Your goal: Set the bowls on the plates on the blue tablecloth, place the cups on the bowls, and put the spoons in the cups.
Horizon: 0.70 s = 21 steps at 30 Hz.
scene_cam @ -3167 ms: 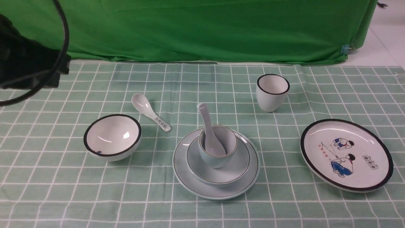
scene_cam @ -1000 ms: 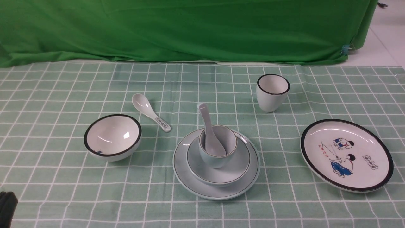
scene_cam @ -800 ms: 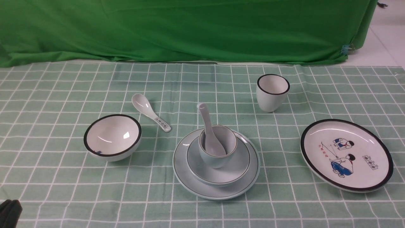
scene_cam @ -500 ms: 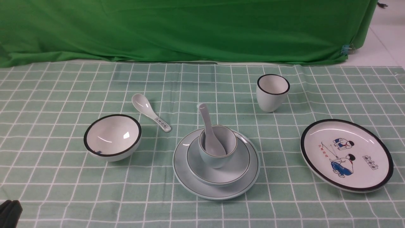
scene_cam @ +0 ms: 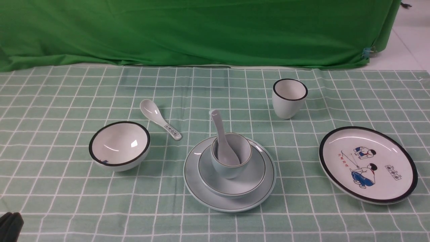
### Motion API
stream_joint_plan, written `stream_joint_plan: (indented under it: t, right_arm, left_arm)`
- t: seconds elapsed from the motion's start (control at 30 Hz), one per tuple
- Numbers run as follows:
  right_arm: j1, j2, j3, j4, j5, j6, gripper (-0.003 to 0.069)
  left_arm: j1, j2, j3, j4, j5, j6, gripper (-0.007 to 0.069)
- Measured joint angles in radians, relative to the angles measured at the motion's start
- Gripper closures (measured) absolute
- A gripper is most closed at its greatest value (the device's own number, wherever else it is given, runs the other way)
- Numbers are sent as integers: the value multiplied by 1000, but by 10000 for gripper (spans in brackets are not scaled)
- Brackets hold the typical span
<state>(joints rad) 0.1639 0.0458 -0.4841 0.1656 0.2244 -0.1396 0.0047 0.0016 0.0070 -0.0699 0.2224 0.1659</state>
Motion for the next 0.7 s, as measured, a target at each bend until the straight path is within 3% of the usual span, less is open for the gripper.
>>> stream_joint_plan:
  t: [0.23,0.37,0.6,0.7]
  right_arm:
    - [-5,0,0,-48,3,-120,424]
    - [-80,-2,33,-65,0,-171,424]
    - [-163,-3,192,-88,-10,-194,418]
    - [-179,-3,377,-91,-61,-198,418]
  left_arm:
    - [0,0,0,5,0,0,612]
    - [0,0,0,7,0,0,612]
    - [1,0,0,9,0,0,612]
    - [1,0,0,9,0,0,611]
